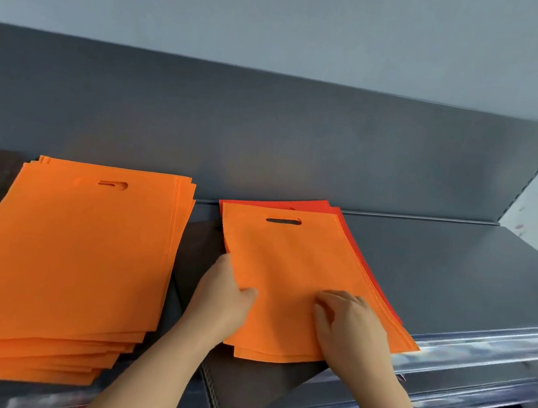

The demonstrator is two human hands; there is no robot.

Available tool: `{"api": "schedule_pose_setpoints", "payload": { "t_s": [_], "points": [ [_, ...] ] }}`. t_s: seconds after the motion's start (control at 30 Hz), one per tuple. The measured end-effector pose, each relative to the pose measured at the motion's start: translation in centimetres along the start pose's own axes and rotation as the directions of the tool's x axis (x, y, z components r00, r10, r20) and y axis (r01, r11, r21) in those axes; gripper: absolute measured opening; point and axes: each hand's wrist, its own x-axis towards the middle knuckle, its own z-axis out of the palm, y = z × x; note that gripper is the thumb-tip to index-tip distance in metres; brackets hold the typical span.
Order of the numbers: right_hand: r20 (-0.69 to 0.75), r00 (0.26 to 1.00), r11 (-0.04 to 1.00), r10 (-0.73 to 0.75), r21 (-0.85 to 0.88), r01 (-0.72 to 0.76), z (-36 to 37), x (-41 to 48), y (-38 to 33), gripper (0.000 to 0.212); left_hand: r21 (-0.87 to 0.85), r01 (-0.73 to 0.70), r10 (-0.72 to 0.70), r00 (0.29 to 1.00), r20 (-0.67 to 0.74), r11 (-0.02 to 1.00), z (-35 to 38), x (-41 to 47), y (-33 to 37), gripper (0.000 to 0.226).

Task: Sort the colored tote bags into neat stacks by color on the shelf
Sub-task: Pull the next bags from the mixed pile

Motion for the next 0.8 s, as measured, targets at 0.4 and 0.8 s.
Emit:
{"api": "schedule_pose_setpoints", "payload": {
  "t_s": [0.4,0.8],
  "points": [
    [0.052,0.977,0.953,0.206,0.217,-0.212,-1.9,1.3,0.5,0.049,-0.148,-0.309,0.266,0.93,-0.252,0.94,-5.8,-1.2,0.9,0.058],
    [-0.109,0.993,0.836,0.055,0.549,0.014,-0.2,0.8,-12.8,0.046,-0.019,-0.146,0.132,0.938,-0.321,0.989,-17.9,-3.0,-5.2,0.059]
  ]
}}
